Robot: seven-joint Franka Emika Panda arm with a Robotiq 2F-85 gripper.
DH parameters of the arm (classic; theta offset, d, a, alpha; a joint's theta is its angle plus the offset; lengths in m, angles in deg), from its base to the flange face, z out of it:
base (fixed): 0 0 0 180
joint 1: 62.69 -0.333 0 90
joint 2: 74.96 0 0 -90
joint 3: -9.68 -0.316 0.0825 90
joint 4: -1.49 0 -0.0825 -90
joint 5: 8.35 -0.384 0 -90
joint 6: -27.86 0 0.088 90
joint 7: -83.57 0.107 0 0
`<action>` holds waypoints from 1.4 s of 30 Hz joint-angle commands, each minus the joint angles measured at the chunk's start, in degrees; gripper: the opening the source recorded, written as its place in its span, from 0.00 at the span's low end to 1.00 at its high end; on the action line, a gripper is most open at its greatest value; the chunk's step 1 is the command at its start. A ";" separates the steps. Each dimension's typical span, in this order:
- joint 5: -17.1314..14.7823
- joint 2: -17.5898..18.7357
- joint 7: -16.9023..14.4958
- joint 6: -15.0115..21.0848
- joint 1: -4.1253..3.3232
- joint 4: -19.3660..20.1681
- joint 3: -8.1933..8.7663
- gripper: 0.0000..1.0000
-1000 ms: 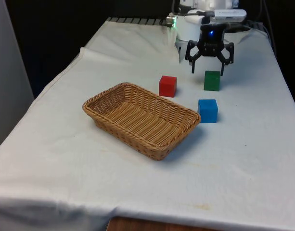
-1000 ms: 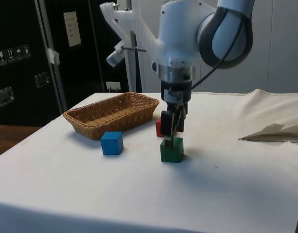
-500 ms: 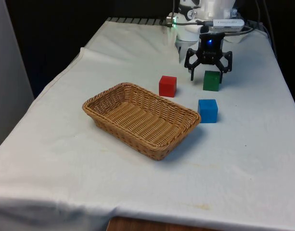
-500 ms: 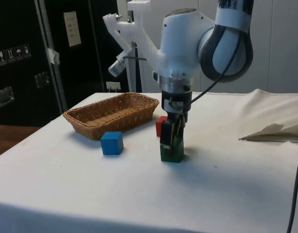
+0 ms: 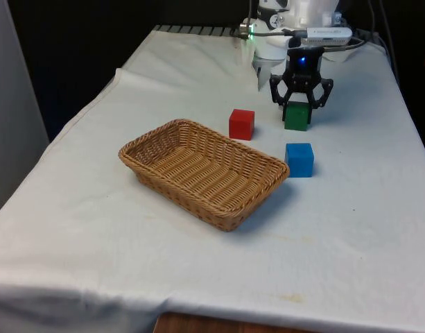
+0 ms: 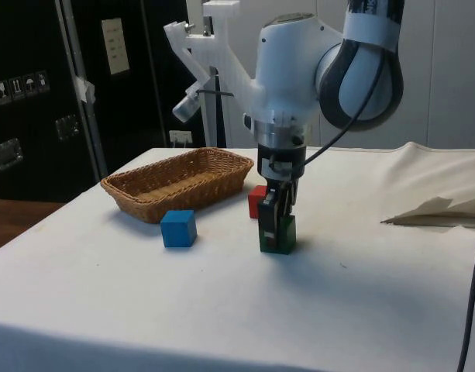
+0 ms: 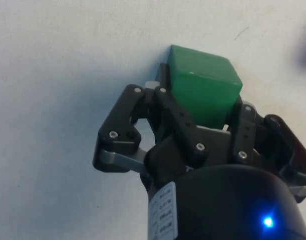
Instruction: Pick up exactly two blocks and place them into the basket.
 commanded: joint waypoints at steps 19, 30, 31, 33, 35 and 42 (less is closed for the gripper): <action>0.63 -8.42 0.46 -7.51 -0.23 0.06 -0.63 0.02; 0.46 -14.67 0.23 -14.04 0.00 -0.86 -1.26 0.02; 0.40 -15.70 0.06 -15.30 0.00 -1.20 -1.26 0.02; 0.34 -16.50 -0.06 -16.39 0.06 -1.55 -1.26 0.02; 0.29 -16.90 -0.23 -17.07 0.06 -1.89 -1.20 0.02; -0.80 -17.93 -3.27 -21.72 0.29 -5.84 0.17 0.02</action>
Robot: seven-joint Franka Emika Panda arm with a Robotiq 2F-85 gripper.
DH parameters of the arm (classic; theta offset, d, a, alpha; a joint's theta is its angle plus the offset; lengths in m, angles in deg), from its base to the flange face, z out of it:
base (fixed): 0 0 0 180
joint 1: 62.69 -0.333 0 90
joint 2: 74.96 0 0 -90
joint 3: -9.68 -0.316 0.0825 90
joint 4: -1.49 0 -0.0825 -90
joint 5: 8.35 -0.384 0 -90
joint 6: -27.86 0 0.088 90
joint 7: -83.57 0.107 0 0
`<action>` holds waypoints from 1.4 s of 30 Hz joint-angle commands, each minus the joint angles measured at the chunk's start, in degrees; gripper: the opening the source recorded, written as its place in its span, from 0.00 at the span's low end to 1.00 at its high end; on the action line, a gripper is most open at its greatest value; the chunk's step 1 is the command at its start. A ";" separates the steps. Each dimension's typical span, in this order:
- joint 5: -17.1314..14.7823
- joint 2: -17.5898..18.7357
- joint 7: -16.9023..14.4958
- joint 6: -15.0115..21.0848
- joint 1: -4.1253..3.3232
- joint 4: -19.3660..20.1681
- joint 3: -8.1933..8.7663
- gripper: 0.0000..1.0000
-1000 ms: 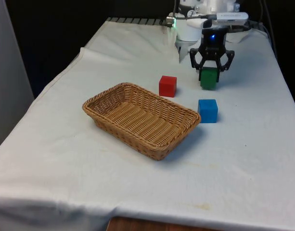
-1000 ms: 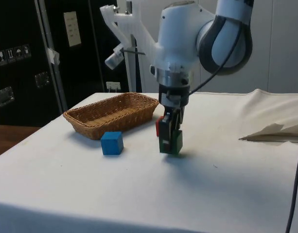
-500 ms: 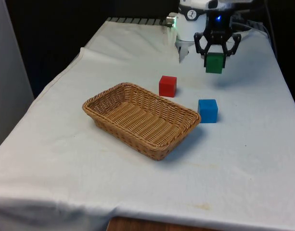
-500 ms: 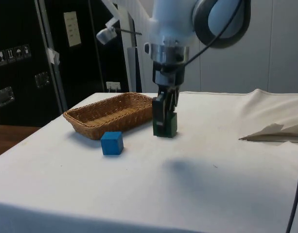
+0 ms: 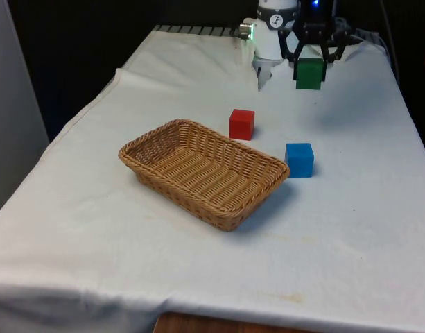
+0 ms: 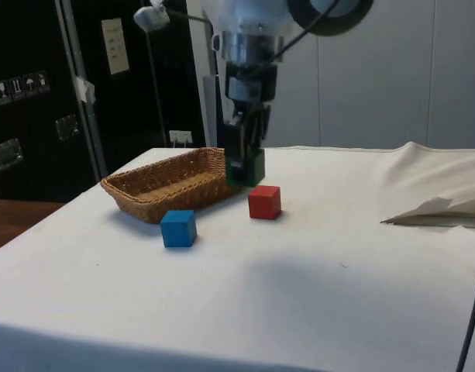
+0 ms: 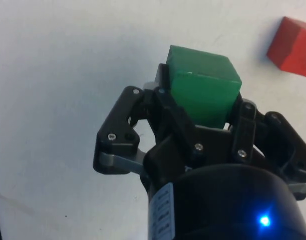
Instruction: Pick up exactly two blocks and place them into the basket.
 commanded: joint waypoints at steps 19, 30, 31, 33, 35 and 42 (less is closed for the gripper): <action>-1.26 4.01 -6.76 -9.97 0.29 -12.89 4.87 0.02; -1.83 9.22 -9.40 -12.32 0.57 -19.94 6.65 0.02; -1.89 9.80 -9.57 -12.43 0.63 -20.63 6.76 0.02; -2.01 10.94 -9.91 -12.66 0.63 -21.94 6.99 0.02; -2.06 12.72 -10.20 -12.89 0.80 -24.01 7.10 0.02; -2.12 17.07 -10.77 -13.06 1.09 -28.65 7.16 0.02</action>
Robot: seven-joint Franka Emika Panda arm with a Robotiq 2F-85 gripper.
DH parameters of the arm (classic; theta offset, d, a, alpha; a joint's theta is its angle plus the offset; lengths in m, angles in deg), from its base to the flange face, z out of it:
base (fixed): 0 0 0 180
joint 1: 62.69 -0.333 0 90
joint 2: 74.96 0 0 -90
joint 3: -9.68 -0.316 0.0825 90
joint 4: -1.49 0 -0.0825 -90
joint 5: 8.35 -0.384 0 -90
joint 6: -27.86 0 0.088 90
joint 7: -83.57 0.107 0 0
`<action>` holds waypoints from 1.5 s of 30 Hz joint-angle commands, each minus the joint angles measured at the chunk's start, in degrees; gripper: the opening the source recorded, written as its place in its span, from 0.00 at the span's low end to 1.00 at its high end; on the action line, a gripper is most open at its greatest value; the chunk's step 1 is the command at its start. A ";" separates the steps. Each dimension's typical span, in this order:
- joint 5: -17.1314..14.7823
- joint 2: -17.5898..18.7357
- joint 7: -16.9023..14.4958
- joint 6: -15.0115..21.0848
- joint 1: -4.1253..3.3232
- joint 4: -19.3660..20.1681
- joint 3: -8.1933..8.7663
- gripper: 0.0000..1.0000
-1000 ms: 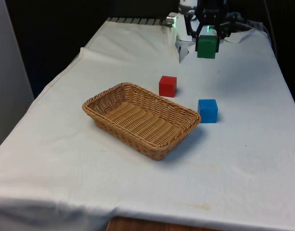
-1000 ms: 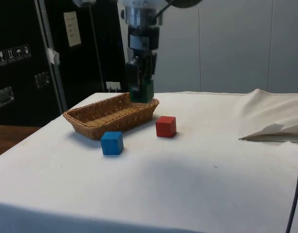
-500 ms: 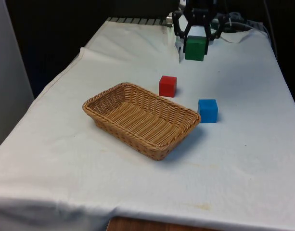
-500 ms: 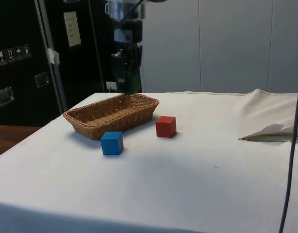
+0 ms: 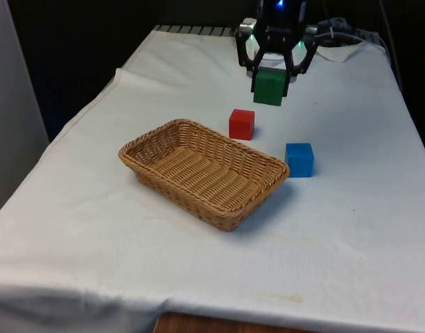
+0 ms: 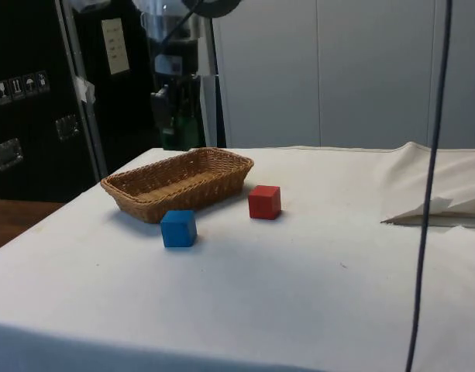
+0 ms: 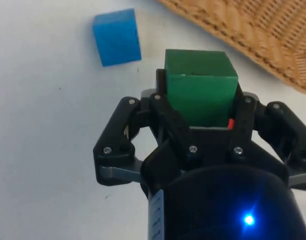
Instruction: Pick up exactly two blocks and place them into the basket.
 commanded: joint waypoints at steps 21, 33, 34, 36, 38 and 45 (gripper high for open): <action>-4.93 13.98 -6.59 0.23 1.38 -12.95 3.32 0.02; -10.49 20.45 -12.15 4.53 2.86 -15.53 3.90 0.02; -10.49 20.45 -12.15 4.53 2.86 -15.53 3.90 0.02; -11.46 21.54 -12.55 5.50 2.98 -15.81 3.67 0.02; -12.20 22.17 -12.78 5.90 3.09 -16.10 3.50 0.02; -15.24 24.47 -14.27 6.25 3.15 -17.76 3.38 0.02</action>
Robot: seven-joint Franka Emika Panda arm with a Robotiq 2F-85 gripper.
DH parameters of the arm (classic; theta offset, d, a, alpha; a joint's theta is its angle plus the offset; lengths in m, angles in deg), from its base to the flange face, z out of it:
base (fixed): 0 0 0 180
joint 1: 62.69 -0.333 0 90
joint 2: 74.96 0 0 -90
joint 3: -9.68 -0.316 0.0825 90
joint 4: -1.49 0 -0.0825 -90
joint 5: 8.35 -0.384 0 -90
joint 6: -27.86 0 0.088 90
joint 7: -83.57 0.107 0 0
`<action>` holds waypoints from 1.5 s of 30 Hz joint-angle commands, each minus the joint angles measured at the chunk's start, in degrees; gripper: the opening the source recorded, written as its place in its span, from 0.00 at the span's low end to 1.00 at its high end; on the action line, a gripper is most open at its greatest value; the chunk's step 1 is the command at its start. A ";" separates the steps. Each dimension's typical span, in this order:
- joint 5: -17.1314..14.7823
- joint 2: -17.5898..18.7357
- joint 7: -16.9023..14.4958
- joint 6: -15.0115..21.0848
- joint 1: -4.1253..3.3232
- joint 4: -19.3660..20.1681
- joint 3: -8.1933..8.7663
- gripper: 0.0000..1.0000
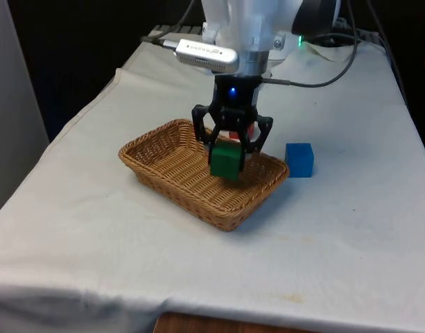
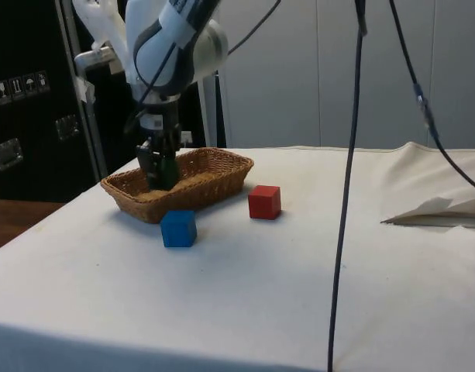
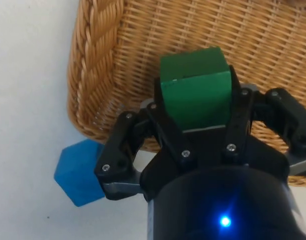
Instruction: Pick up exactly two blocks and place them into the basket.
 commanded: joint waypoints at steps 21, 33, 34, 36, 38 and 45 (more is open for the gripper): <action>-8.08 2.58 -5.73 -0.06 0.11 -1.60 0.00 1.00; -7.68 -0.40 -5.61 -1.26 -0.52 -0.17 0.57 1.00; -7.51 -0.92 -5.50 -1.43 -0.63 0.17 0.69 1.00; -7.10 -2.18 -5.33 -1.78 -0.86 0.97 0.80 1.00; -7.39 -2.41 -5.73 -1.66 -0.40 1.09 0.29 1.00; -5.39 -7.91 -5.04 -2.35 -1.49 5.21 1.09 1.00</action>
